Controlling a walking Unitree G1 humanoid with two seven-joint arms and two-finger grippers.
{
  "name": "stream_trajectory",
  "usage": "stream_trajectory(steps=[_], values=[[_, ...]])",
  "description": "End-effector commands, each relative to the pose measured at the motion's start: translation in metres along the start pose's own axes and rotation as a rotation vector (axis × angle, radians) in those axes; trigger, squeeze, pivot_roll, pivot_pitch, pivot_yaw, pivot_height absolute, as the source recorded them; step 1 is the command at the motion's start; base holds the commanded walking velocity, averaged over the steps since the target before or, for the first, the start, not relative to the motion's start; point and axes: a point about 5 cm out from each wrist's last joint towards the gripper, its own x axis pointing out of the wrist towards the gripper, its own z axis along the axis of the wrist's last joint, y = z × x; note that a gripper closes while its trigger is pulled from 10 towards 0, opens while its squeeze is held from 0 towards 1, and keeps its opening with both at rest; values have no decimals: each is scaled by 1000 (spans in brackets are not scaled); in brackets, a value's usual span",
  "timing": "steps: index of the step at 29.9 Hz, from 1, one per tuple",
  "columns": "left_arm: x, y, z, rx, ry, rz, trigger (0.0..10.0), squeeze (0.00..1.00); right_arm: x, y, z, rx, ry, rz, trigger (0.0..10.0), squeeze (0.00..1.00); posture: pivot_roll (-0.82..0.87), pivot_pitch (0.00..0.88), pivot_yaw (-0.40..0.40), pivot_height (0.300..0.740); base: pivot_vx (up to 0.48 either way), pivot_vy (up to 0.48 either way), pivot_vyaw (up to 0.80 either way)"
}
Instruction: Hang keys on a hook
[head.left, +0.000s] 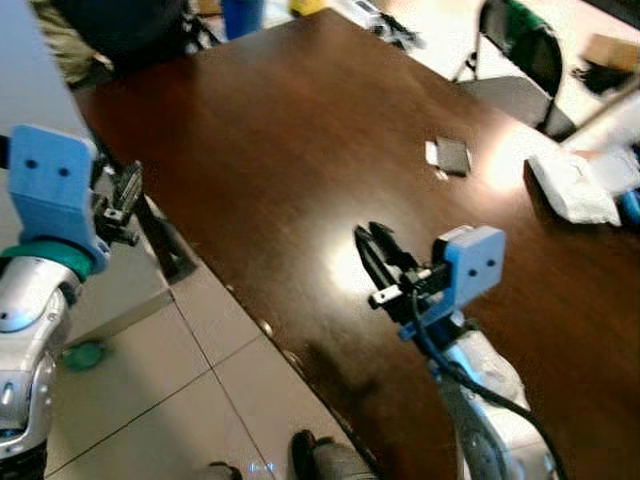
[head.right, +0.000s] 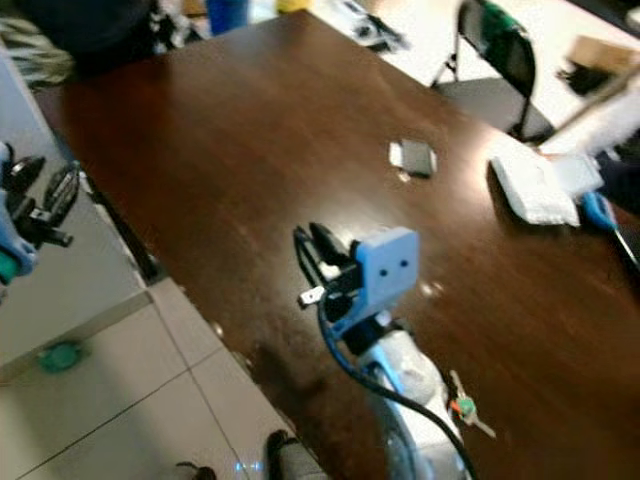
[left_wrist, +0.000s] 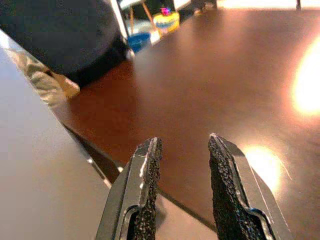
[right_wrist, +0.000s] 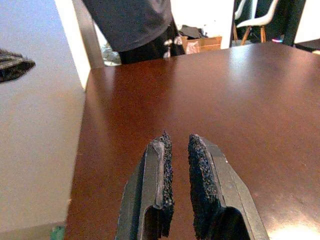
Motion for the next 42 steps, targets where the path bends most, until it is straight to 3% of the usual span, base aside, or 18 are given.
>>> stream_trajectory(steps=[1,3,4,5,7,10,13,14,15,17,19,22,26,30,32,41,42], values=[[-2,-11,2,-12,-4,-75,10000,0,-5,-5,-4,-11,20,-20,10000,0,25,132,41,740,0,0,-800],[-5,-18,2,5,-1,-141,10000,0,-5,-5,-4,-14,21,-20,10000,0,25,134,41,740,0,0,-800],[-12,-28,1,30,9,-285,10000,0,-5,-6,-6,-24,29,-18,10000,0,21,133,44,740,0,0,-800],[-12,-28,1,30,9,-285,10000,0,-5,-6,-6,-24,29,-18,10000,0,21,133,44,740,0,0,-800],[-29,-38,-1,96,39,-545,10000,0,-7,-12,-10,-53,56,-23,10000,0,24,133,46,740,0,0,-800],[-33,-39,-1,124,54,-626,10000,0,-8,-18,-12,-76,70,-25,10000,0,23,127,52,740,0,0,-800],[-45,-48,-9,192,124,-881,10000,0,-12,-48,-13,-173,103,-62,10000,0,8,116,56,740,0,0,-800],[-45,-48,-9,192,124,-881,10000,0,-12,-48,-13,-173,103,-62,10000,0,8,116,56,740,0,0,-800],[-51,-53,-17,237,163,-955,10000,0,-13,-55,-12,-187,107,-75,10000,0,8,115,59,740,0,0,-800],[-51,-53,-17,237,163,-955,10000,0,-13,-55,-12,-187,107,-75,10000,0,8,115,59,740,0,0,-800],[-59,-62,-29,280,212,-1051,10000,0,-13,-60,-11,-209,112,-77,10000,0,15,112,69,740,0,0,-800],[-62,-65,-32,283,226,-1082,10000,0,-13,-61,-11,-218,114,-74,10000,0,15,112,69,740,0,0,-800],[-67,-53,-39,310,299,-1135,10000,0,-14,-59,-13,-218,115,-61,10000,0,28,114,94,740,0,0,-800],[-60,-41,-45,373,329,-1124,10000,0,-17,-54,-15,-208,125,-18,10000,0,27,117,106,740,0,0,-800],[-44,-31,-49,413,322,-1074,10000,0,-18,-46,-17,-175,134,56,10000,0,15,116,113,740,0,0,-800],[-40,-33,-49,408,306,-1085,10000,0,-18,-46,-14,-150,122,63,10000,0,21,120,119,740,0,0,-800],[-37,-35,-45,362,275,-1036,10000,0,-14,-45,-16,-139,112,51,10000,0,35,118,117,740,0,0,-800]])
